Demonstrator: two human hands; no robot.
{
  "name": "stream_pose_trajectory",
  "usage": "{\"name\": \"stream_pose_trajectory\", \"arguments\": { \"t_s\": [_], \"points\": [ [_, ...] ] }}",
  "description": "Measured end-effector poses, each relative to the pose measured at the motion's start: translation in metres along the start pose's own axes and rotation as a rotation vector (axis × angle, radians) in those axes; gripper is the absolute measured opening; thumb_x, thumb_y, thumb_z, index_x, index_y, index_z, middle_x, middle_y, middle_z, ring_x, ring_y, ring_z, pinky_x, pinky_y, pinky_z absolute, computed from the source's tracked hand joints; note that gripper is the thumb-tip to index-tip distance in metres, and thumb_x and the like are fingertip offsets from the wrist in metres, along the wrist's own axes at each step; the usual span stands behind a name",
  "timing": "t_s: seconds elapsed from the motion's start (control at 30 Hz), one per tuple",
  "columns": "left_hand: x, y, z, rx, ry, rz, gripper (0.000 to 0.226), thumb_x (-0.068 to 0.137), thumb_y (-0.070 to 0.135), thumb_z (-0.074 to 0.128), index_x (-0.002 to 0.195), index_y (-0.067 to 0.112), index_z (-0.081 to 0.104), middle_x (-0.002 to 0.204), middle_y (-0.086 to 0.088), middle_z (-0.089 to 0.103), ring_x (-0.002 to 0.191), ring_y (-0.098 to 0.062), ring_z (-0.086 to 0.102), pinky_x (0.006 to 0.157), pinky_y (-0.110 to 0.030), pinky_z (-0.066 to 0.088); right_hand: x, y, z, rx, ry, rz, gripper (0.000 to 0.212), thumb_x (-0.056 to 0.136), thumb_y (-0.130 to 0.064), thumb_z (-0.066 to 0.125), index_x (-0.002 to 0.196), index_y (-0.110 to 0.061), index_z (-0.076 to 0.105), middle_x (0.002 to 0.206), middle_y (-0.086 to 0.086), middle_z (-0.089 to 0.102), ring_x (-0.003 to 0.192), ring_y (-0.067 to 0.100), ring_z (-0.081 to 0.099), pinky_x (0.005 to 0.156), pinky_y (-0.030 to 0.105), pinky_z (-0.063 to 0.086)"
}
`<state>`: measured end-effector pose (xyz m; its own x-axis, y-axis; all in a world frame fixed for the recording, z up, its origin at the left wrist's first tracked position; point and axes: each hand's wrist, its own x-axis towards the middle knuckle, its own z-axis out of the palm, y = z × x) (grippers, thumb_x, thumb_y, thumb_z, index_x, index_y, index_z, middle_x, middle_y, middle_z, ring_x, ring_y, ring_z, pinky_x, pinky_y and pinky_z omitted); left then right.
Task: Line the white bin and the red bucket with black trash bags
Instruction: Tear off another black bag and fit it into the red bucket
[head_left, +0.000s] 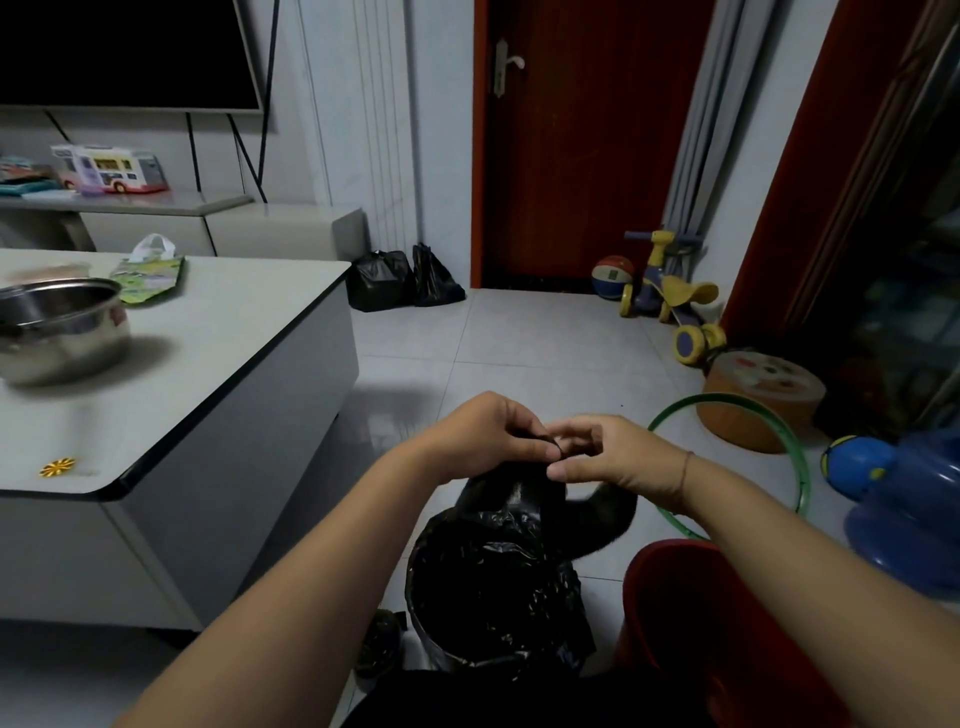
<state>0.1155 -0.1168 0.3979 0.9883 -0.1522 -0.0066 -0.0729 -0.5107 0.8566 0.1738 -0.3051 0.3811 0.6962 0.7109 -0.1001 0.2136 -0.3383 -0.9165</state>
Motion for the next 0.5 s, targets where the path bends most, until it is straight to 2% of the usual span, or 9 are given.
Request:
{"name": "stream_pose_trajectory", "arguments": {
  "t_s": [0.07, 0.13, 0.2, 0.23, 0.3, 0.37, 0.43, 0.5],
  "points": [
    [0.003, 0.002, -0.001, 0.048, 0.109, 0.017, 0.008, 0.079, 0.023, 0.077, 0.075, 0.022, 0.071, 0.072, 0.004, 0.069, 0.068, -0.008, 0.062, 0.070, -0.027, 0.052, 0.003, 0.004, 0.003, 0.058, 0.109, -0.034, 0.019, 0.074, -0.014, 0.078, 0.090, -0.008, 0.071, 0.083, 0.004, 0.071, 0.080, 0.012, 0.066, 0.074, 0.021, 0.050],
    [0.004, 0.003, 0.002, 0.093, 0.307, 0.043, 0.009, 0.079, 0.026, 0.077, 0.081, 0.028, 0.069, 0.088, 0.007, 0.069, 0.084, -0.007, 0.061, 0.076, -0.031, 0.052, 0.005, 0.005, 0.008, 0.125, 0.235, -0.045, 0.012, 0.074, -0.014, 0.078, 0.074, -0.009, 0.068, 0.069, 0.004, 0.067, 0.067, 0.014, 0.064, 0.062, 0.023, 0.051],
    [0.004, 0.001, 0.008, 0.143, 0.556, 0.029, 0.025, 0.078, 0.035, 0.076, 0.100, 0.030, 0.065, 0.114, 0.008, 0.060, 0.110, -0.008, 0.050, 0.092, -0.033, 0.044, 0.008, 0.006, 0.013, 0.195, 0.357, -0.048, 0.014, 0.076, -0.015, 0.077, 0.073, -0.009, 0.065, 0.068, 0.006, 0.065, 0.066, 0.019, 0.063, 0.061, 0.028, 0.052],
    [0.002, 0.000, 0.013, 0.126, 0.676, -0.007, 0.036, 0.077, 0.040, 0.075, 0.109, 0.029, 0.062, 0.122, 0.008, 0.054, 0.117, -0.010, 0.044, 0.099, -0.034, 0.039, 0.009, 0.005, 0.015, 0.237, 0.413, -0.055, 0.014, 0.076, -0.015, 0.077, 0.073, -0.009, 0.065, 0.068, 0.006, 0.065, 0.066, 0.020, 0.062, 0.062, 0.030, 0.052],
    [-0.004, 0.001, 0.025, -0.059, 0.852, -0.154, 0.050, 0.075, 0.048, 0.074, 0.115, 0.024, 0.056, 0.124, 0.004, 0.049, 0.122, -0.015, 0.043, 0.104, -0.039, 0.038, 0.011, 0.002, 0.021, 0.340, 0.513, -0.073, 0.014, 0.077, -0.016, 0.076, 0.072, -0.010, 0.065, 0.069, 0.008, 0.066, 0.067, 0.023, 0.063, 0.065, 0.032, 0.053],
    [-0.008, 0.004, 0.035, -0.402, 0.825, -0.324, 0.057, 0.075, 0.057, 0.070, 0.113, 0.017, 0.056, 0.122, -0.004, 0.055, 0.120, -0.023, 0.051, 0.097, -0.038, 0.045, 0.012, -0.003, 0.027, 0.440, 0.578, -0.097, 0.012, 0.078, -0.018, 0.076, 0.074, -0.010, 0.068, 0.074, 0.012, 0.070, 0.069, 0.025, 0.066, 0.069, 0.036, 0.055],
    [-0.011, 0.013, 0.040, -0.654, 0.657, -0.408, 0.063, 0.078, 0.064, 0.062, 0.110, 0.009, 0.062, 0.113, -0.011, 0.064, 0.112, -0.025, 0.060, 0.086, -0.030, 0.050, 0.014, -0.011, 0.033, 0.516, 0.600, -0.122, 0.010, 0.079, -0.018, 0.074, 0.079, -0.009, 0.070, 0.077, 0.012, 0.072, 0.072, 0.024, 0.069, 0.068, 0.034, 0.058],
    [-0.011, 0.022, 0.039, -0.809, 0.605, -0.360, 0.050, 0.083, 0.059, 0.060, 0.093, 0.011, 0.068, 0.091, -0.004, 0.072, 0.087, -0.015, 0.070, 0.063, -0.023, 0.053, 0.016, -0.021, 0.041, 0.573, 0.576, -0.138, 0.009, 0.080, -0.016, 0.073, 0.084, -0.008, 0.070, 0.078, 0.009, 0.074, 0.072, 0.021, 0.071, 0.061, 0.027, 0.056]
  ]
}}
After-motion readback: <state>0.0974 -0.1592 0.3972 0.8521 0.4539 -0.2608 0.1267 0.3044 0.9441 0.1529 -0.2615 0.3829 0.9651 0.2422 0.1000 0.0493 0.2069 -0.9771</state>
